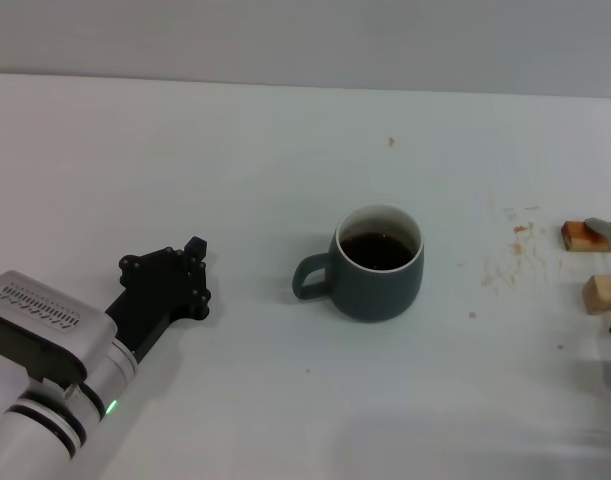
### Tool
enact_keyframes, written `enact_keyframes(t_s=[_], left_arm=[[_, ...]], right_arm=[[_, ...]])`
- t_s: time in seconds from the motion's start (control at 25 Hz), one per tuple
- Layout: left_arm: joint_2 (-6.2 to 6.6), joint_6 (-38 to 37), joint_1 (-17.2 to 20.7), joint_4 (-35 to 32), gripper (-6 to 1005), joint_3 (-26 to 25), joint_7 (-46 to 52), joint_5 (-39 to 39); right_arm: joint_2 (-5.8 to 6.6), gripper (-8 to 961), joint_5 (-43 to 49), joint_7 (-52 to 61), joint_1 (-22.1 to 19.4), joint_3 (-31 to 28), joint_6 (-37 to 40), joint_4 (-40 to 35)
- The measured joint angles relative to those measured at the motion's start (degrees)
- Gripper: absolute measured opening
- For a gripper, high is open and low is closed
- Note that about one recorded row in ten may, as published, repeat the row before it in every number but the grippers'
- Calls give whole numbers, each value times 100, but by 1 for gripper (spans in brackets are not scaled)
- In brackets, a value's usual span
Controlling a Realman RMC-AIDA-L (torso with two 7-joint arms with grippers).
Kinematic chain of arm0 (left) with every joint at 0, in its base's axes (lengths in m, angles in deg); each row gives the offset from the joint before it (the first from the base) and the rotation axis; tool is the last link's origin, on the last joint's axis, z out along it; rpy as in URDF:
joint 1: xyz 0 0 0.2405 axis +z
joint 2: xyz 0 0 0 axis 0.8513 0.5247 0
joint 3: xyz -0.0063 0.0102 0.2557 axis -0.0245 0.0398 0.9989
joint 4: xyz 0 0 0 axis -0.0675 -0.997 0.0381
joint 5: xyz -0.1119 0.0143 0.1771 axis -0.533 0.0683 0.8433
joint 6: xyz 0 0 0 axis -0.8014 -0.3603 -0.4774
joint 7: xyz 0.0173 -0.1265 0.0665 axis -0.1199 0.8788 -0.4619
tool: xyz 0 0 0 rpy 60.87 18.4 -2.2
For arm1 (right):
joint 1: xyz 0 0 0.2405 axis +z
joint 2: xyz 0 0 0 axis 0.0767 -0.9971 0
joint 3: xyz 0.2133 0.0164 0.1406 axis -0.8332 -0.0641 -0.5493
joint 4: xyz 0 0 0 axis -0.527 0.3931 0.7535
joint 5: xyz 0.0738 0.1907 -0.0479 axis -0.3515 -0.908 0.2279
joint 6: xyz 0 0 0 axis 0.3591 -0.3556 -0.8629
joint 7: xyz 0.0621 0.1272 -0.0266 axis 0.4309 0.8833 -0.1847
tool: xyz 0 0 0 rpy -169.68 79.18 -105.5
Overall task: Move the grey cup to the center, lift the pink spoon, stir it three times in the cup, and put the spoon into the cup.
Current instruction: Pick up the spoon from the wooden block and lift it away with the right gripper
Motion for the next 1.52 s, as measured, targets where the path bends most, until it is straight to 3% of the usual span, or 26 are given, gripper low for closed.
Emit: enact_keyframes(t_s=[0.24, 1.0, 1.2, 1.52], left_arm=[[0, 0, -9, 3, -2, 0, -1, 4], [0, 0, 12, -27, -2, 0, 23, 5], [0, 0, 14, -34, -2, 0, 30, 5], [0, 0, 13, -34, -2, 0, 33, 4]], right_arm=[[1, 539, 116, 10, 16, 10, -18, -8], [-15, 516, 114, 63, 44, -39, -143, -46], [-11, 421, 125, 63, 46, -25, -153, -40], [-9, 358, 125, 64, 41, -44, -152, -40]])
